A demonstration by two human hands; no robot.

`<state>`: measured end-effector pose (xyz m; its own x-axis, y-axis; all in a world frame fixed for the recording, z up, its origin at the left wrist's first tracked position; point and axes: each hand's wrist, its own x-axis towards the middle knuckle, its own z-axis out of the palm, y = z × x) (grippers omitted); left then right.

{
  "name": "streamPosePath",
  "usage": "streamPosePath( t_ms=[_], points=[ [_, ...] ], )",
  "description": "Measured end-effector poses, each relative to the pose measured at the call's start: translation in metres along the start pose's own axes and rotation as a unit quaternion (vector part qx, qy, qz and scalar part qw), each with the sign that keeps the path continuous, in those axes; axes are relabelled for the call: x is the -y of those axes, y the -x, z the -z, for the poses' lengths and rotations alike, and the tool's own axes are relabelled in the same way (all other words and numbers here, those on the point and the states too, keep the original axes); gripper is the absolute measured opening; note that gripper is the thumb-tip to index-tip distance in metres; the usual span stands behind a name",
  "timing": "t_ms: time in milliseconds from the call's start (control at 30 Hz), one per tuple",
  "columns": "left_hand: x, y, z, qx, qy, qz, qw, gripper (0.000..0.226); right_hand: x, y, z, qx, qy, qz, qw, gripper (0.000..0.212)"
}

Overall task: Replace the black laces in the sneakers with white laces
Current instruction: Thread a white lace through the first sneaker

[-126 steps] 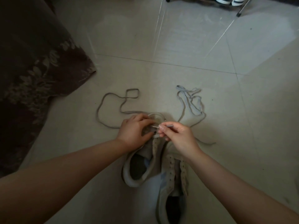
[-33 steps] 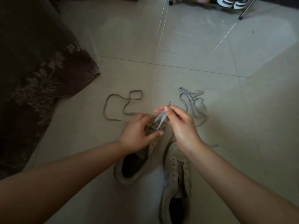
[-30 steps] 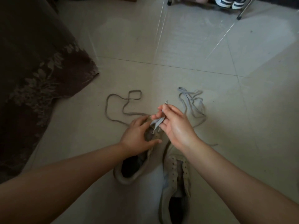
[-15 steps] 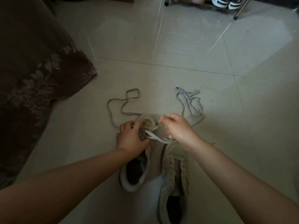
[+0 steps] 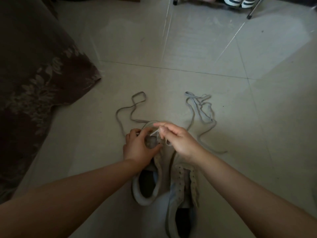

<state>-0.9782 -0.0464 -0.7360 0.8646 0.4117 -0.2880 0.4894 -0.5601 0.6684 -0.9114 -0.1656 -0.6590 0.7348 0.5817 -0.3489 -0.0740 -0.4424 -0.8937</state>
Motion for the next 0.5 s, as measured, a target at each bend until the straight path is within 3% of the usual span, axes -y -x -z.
streamPosePath(
  t_ms=[33,100,167,200,233,300,333,400,500],
  points=[
    [-0.001,-0.001,0.0,-0.006,0.014,0.008,1.0,0.059,0.003,0.001,0.0,0.008,-0.128,-0.015,0.992,0.034],
    [-0.002,-0.004,0.0,-0.013,0.029,0.013,0.999,0.056,0.013,0.001,0.006,-0.006,-0.38,-0.067,0.922,0.038],
    [-0.004,-0.007,0.0,-0.009,0.011,0.006,1.0,0.057,0.016,-0.005,0.016,-0.077,-0.488,-0.13,0.86,0.04],
    [-0.005,-0.007,-0.001,-0.008,-0.005,-0.003,1.0,0.058,0.014,-0.008,0.021,-0.113,-0.472,-0.155,0.86,0.04],
    [-0.006,-0.007,-0.003,-0.007,-0.018,-0.015,1.0,0.059,0.007,-0.012,0.024,-0.142,-0.403,-0.174,0.887,0.038],
    [-0.008,-0.005,-0.006,-0.01,-0.034,-0.04,0.999,0.062,-0.007,-0.014,0.021,-0.152,-0.121,-0.189,0.963,0.031],
    [-0.009,-0.005,-0.008,-0.007,-0.034,-0.042,0.999,0.063,-0.015,-0.014,0.017,-0.133,0.024,-0.182,0.974,0.027],
    [-0.011,-0.005,-0.01,0.004,-0.017,-0.025,1.0,0.062,-0.026,-0.01,0.008,-0.099,0.219,-0.138,0.961,0.024],
    [-0.015,-0.006,-0.011,0.014,-0.006,-0.014,1.0,0.058,-0.025,-0.009,-0.002,-0.093,0.335,-0.076,0.934,0.026]
  ],
)
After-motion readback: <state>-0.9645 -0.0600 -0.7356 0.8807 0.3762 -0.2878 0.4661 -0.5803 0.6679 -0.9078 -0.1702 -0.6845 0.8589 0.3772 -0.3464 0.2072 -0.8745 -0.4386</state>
